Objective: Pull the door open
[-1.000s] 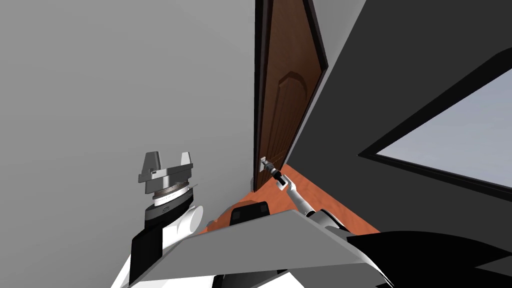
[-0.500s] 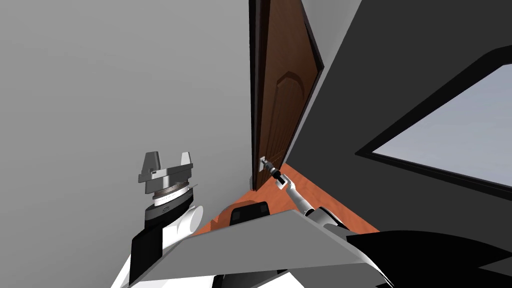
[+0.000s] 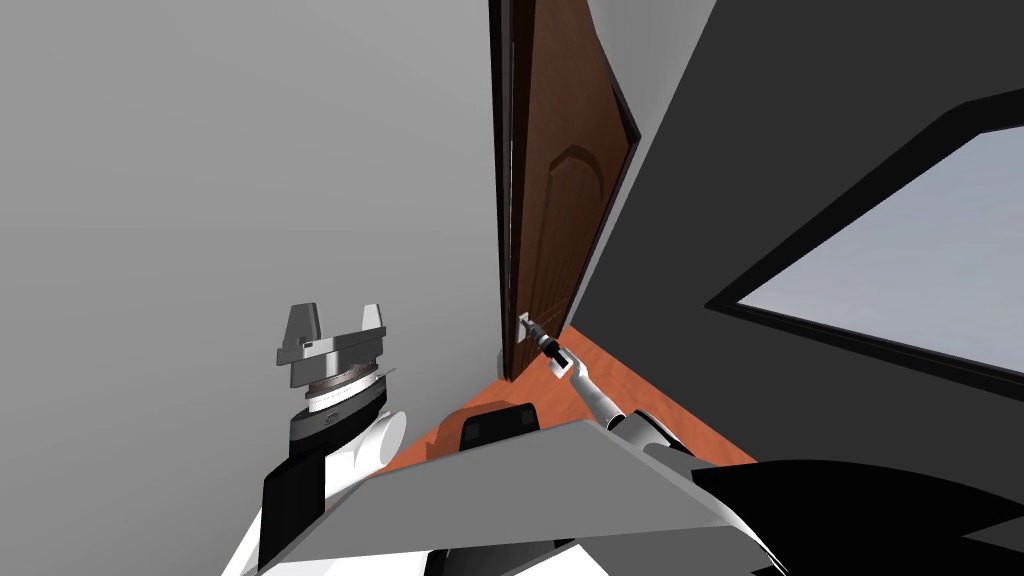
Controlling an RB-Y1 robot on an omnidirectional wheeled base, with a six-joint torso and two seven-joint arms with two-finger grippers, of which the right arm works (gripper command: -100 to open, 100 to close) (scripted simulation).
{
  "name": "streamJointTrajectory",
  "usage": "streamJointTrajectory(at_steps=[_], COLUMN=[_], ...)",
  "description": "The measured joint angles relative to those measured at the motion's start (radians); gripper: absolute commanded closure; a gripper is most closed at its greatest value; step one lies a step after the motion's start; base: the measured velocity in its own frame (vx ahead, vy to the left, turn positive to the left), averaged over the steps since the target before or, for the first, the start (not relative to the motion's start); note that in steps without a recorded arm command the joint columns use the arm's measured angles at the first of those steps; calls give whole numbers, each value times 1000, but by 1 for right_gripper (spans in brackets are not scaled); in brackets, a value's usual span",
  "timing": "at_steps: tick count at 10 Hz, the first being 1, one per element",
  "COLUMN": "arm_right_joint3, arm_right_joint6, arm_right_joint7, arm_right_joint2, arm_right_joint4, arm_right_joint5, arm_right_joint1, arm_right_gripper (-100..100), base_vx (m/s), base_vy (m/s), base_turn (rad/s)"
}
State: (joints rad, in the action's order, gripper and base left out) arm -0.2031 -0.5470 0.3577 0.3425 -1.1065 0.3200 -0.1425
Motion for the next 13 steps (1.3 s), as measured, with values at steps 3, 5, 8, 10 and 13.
streamJointTrajectory(at_steps=[3,5,8,10,13], arm_right_joint3=[-20,-34,-59,-72,-101], arm_right_joint6=[10,6,13,16,32], arm_right_joint7=[-67,-114,-191,-238,-314], arm_right_joint2=[3,-4,1,-1,-5], arm_right_joint4=[5,25,17,31,24], arm_right_joint5=[-33,-60,-101,-124,-167], arm_right_joint1=[-14,-27,-25,-40,-46], arm_right_gripper=[100,100,100,100,100], base_vx=[-37,-51,-48,-36,-41], base_vy=[-36,-39,-45,-33,-47], base_turn=[12,11,12,10,19])
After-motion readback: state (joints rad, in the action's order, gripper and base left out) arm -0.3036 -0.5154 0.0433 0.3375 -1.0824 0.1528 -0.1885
